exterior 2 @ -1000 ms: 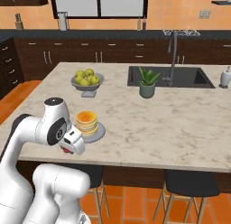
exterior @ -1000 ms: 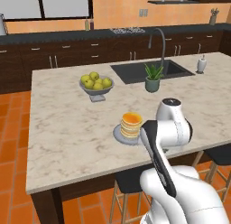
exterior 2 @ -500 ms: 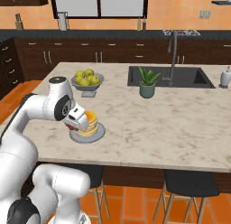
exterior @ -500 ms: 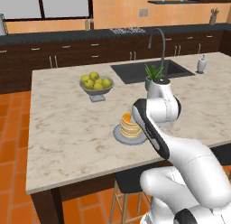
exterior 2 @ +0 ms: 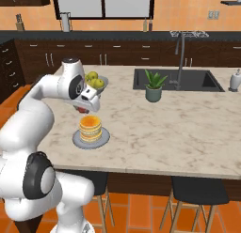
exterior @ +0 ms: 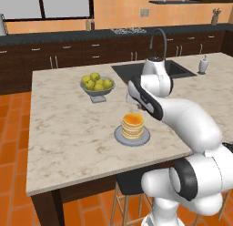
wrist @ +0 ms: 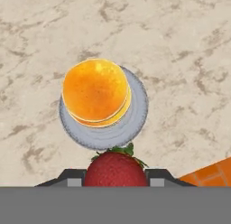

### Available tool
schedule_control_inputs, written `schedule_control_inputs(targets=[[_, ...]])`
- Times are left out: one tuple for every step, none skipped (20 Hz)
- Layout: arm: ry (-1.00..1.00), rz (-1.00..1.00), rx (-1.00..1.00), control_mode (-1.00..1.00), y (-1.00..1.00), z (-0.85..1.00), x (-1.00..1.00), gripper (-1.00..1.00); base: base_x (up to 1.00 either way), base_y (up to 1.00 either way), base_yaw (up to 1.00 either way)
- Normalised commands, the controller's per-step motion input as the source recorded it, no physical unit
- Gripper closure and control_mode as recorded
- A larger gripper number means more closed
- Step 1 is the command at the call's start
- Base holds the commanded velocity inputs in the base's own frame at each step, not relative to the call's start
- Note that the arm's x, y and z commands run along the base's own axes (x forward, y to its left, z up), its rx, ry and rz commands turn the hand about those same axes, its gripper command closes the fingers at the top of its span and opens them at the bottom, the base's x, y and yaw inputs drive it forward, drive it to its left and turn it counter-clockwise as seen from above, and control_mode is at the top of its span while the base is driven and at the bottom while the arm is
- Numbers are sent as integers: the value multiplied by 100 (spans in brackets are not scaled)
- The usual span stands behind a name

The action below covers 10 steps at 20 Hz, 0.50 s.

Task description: Take the strawberry from the fridge and place it on top of the pancake, located on the dining counter.

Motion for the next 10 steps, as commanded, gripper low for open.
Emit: schedule_control_inputs(targets=[[-8,10,0,-100,8,-16,100,100,0,0,0],[-13,12,0,-100,23,-28,87,100,0,0,0],[-19,13,0,-100,4,-56,75,100,0,0,0],[-14,11,0,-100,0,-76,61,100,0,0,0],[0,14,1,-100,0,-90,46,100,0,0,0],[0,20,9,-100,0,-86,34,100,0,0,0],[-2,22,11,-100,0,-59,19,100,0,0,0],[-6,18,10,-100,0,-33,7,100,0,0,0],[-5,16,1,-100,-16,-16,0,100,0,0,0],[0,18,0,-100,-16,-18,-13,100,0,0,0]])
